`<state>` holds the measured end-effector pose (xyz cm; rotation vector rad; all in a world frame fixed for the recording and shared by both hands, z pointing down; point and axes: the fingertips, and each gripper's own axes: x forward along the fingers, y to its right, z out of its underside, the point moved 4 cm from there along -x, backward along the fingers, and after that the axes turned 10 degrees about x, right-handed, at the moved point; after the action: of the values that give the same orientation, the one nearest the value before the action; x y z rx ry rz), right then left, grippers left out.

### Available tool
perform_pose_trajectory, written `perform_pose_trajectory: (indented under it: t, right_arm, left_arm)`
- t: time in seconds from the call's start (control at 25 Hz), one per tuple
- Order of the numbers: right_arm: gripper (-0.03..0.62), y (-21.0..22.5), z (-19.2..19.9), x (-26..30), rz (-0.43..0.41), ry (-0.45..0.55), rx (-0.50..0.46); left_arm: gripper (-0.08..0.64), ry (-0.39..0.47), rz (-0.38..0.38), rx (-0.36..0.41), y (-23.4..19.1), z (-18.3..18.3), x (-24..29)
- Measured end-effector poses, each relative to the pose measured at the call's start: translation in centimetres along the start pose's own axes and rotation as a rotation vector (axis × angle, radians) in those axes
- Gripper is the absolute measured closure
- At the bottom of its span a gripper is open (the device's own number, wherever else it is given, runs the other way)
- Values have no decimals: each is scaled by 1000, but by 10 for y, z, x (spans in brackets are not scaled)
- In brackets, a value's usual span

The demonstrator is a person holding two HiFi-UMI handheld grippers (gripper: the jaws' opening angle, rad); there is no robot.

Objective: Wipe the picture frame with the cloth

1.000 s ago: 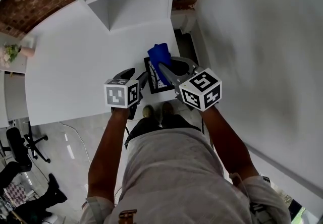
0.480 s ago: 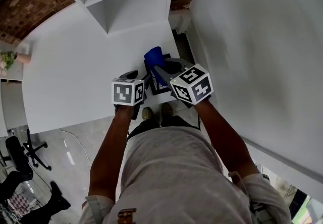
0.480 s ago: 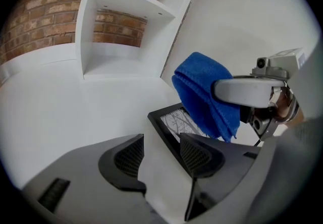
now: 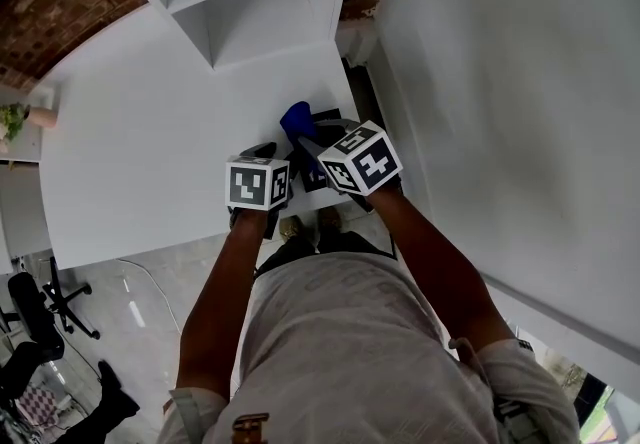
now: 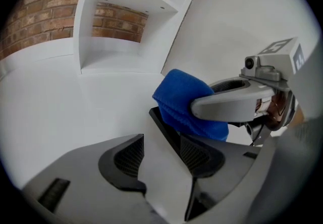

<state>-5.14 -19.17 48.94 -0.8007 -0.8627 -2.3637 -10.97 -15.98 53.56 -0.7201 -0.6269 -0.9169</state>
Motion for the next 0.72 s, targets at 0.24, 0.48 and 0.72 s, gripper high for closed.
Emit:
perform_pose_trajectory:
  t: [0.24,0.48,0.72]
  right_arm:
    - [543,12,8,18,49,-50,0]
    - [543,28,9,17,129,-79,16]
    - [543,52,10,-4,192,-67,58]
  left_arm:
    - [342,0,-9,5,0,1,2]
    - [342,1,-11,5,1,1,1]
    - [342,6,-11,5,0,0,0]
